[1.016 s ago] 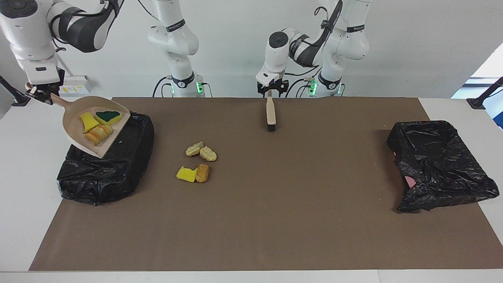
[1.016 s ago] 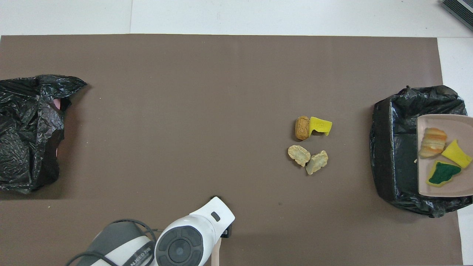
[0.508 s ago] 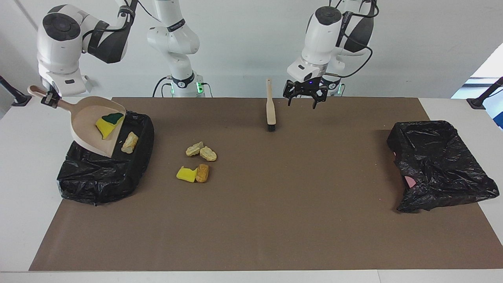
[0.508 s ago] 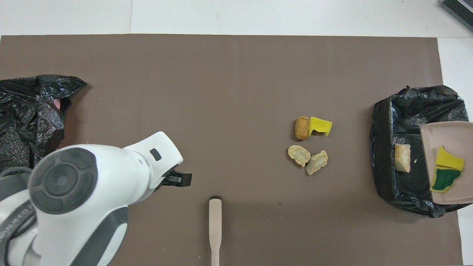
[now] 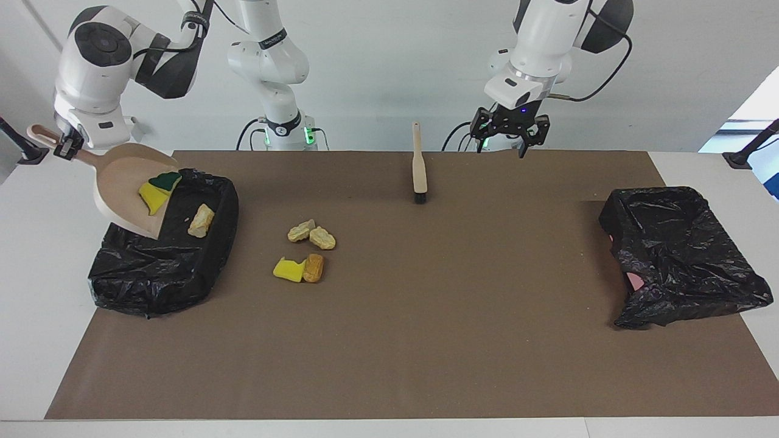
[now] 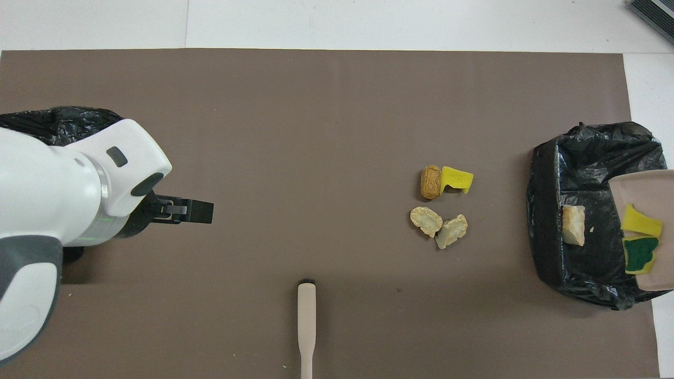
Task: Sweep and dump trash in bin
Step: 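Tip the dustpan into the bag while the left gripper drops the brush, then bring the empty dustpan back to the table center with the right gripper, then release the dustpan and withdraw the right gripper, then grasp the dustpan with the left gripper while the right gripper grasps the brush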
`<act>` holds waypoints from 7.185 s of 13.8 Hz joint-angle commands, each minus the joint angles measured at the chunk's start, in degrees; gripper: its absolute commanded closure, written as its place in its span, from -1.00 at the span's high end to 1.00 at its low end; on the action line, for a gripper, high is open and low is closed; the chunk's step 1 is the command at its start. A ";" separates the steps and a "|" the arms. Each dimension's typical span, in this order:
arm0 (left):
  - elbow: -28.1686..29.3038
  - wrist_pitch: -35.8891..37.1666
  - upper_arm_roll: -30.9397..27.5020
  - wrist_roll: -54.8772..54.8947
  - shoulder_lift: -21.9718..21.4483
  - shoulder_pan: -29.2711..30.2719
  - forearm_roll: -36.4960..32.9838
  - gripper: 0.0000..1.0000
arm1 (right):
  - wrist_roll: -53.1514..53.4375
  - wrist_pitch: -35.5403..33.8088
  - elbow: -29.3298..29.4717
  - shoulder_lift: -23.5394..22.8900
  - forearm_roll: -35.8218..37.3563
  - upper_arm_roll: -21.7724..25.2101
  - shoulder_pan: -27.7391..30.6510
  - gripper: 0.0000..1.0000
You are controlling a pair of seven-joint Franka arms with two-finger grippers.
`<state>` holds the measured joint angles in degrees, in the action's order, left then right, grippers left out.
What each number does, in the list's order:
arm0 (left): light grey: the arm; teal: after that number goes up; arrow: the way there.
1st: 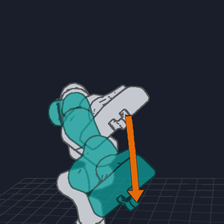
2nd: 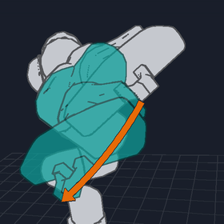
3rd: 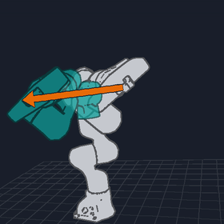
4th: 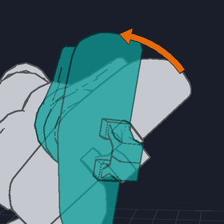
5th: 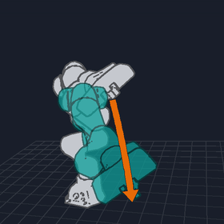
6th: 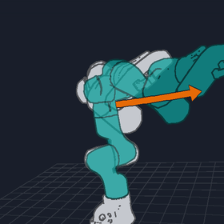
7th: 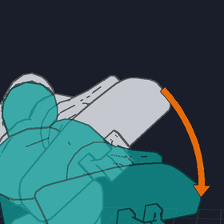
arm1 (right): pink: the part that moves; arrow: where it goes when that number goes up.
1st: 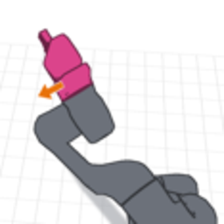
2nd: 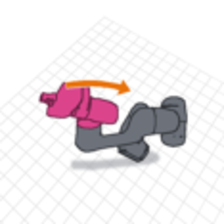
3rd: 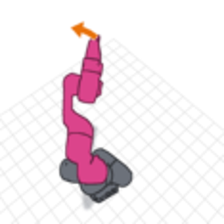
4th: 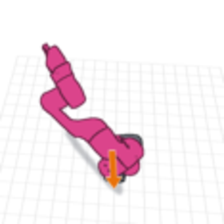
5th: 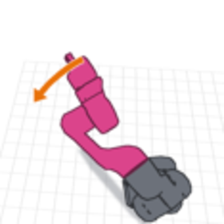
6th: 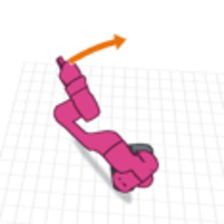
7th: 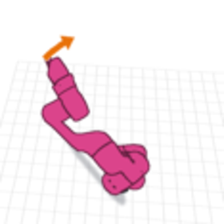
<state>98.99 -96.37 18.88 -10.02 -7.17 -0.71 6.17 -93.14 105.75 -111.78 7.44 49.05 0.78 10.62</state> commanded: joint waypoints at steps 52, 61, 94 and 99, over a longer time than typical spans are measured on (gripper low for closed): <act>-13.39 15.42 -18.27 6.59 2.77 -6.23 -4.24 1.00 | 139.11 12.49 29.60 -40.94 -34.03 -14.23 -38.22 0.99; -13.39 15.16 -18.18 6.42 2.77 -6.76 -4.24 1.00 | 138.66 3.50 11.89 -18.19 -44.90 -17.22 -40.49 1.00; -1.61 -28.88 -16.16 -15.11 28.34 -29.61 -4.59 1.00 | 148.34 18.74 -22.69 1.07 -56.44 -16.51 -54.40 -1.00; -1.79 -31.78 -16.25 -17.66 30.90 -31.28 -4.59 1.00 | 135.09 4.14 -23.31 9.78 -55.20 -16.60 -40.71 -1.00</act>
<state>97.14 -127.08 3.49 -26.62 23.53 -31.20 2.06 47.38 112.85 -133.66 13.49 -6.96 -15.32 -35.38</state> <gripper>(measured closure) 0.000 0.736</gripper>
